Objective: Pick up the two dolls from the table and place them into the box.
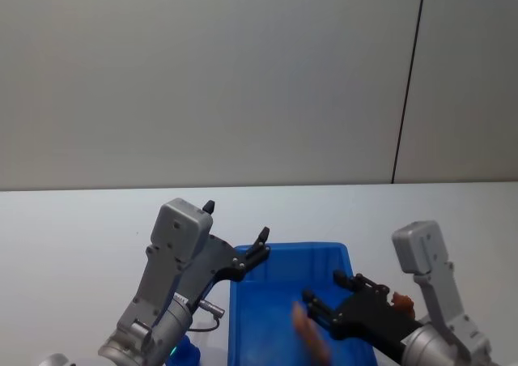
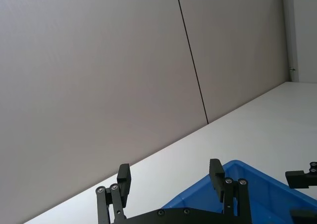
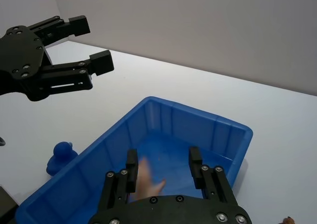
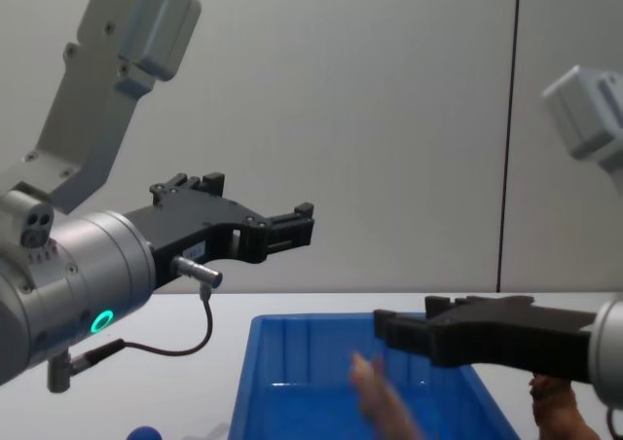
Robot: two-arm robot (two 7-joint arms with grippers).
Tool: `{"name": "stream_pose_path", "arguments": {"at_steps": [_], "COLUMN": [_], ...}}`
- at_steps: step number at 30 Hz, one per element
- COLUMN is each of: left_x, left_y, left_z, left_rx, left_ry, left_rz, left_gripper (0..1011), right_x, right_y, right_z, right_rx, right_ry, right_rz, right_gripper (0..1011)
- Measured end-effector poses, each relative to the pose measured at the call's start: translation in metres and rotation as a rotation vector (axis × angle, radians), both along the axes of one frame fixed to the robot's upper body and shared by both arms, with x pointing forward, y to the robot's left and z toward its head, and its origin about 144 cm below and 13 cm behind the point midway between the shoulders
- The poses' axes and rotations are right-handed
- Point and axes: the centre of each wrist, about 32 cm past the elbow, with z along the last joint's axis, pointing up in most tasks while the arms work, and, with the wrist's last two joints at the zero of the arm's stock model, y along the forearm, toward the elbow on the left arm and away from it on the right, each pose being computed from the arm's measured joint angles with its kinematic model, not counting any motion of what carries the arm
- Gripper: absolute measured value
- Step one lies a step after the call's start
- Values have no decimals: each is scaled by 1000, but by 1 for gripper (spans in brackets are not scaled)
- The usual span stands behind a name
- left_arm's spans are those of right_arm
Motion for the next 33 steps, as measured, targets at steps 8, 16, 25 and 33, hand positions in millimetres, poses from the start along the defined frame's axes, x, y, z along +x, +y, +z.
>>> {"name": "stream_pose_path", "arguments": {"at_steps": [8, 16, 25, 33], "left_x": [0, 0, 0, 0], "left_y": [0, 0, 0, 0], "left_z": [0, 0, 0, 0], "left_rx": [0, 0, 0, 0], "left_ry": [0, 0, 0, 0], "left_rz": [0, 0, 0, 0], "left_gripper": [1001, 1001, 1001, 1001], "right_x": [4, 3, -4, -14], "right_y": [3, 2, -4, -13], "right_z": [-3, -3, 1, 2], "right_rx": [-2, -10, -26, -45], "right_ry": [8, -9, -48, -70], "right_rz": [3, -26, -100, -176], "right_gripper": [832, 1001, 1001, 1001]}}
